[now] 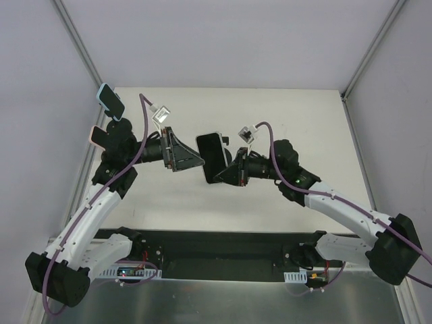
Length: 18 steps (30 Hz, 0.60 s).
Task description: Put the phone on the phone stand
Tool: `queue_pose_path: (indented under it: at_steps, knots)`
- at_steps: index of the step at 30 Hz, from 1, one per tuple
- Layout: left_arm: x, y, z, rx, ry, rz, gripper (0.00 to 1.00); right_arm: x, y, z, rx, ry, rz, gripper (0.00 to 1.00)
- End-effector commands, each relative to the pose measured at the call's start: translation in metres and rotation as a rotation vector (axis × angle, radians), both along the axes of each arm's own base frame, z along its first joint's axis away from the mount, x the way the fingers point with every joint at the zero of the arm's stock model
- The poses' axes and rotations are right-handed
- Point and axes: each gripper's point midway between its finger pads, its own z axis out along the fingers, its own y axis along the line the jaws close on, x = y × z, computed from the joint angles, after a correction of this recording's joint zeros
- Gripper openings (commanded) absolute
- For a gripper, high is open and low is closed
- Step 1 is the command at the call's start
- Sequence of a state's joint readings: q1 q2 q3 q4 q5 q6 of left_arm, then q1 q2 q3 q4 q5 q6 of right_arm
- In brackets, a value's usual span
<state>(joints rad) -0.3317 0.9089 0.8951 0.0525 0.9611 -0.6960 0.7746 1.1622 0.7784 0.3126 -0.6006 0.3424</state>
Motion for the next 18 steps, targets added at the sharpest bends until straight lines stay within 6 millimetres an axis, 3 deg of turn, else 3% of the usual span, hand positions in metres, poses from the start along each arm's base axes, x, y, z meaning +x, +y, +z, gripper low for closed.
queue_pose_path:
  at_steps: [1,4,7,9,14,15,18]
  knots:
    - [-0.020,-0.012,0.042,-0.171,-0.074,-0.211,0.78,-0.052,-0.009,0.085,0.246,-0.185,0.249,0.01]
    - [-0.024,-0.025,0.050,-0.174,-0.095,-0.268,0.77,-0.057,-0.011,0.095,0.277,-0.202,0.265,0.01]
    - [-0.020,-0.032,0.057,-0.184,-0.093,-0.265,0.63,-0.060,-0.012,0.100,0.285,-0.218,0.276,0.01]
    - [-0.022,-0.033,0.062,-0.191,-0.098,-0.263,0.62,-0.057,-0.015,0.103,0.293,-0.239,0.244,0.01]
    - [-0.036,-0.022,0.078,-0.141,-0.155,-0.218,0.83,-0.035,-0.034,0.094,0.261,-0.243,0.113,0.01]
    - [-0.034,-0.020,0.078,-0.109,-0.223,-0.188,0.85,-0.039,-0.038,0.094,0.261,-0.246,0.121,0.01]
    - [-0.018,-0.010,0.072,-0.029,-0.210,-0.024,0.99,-0.045,-0.042,0.090,0.224,-0.273,0.140,0.01]
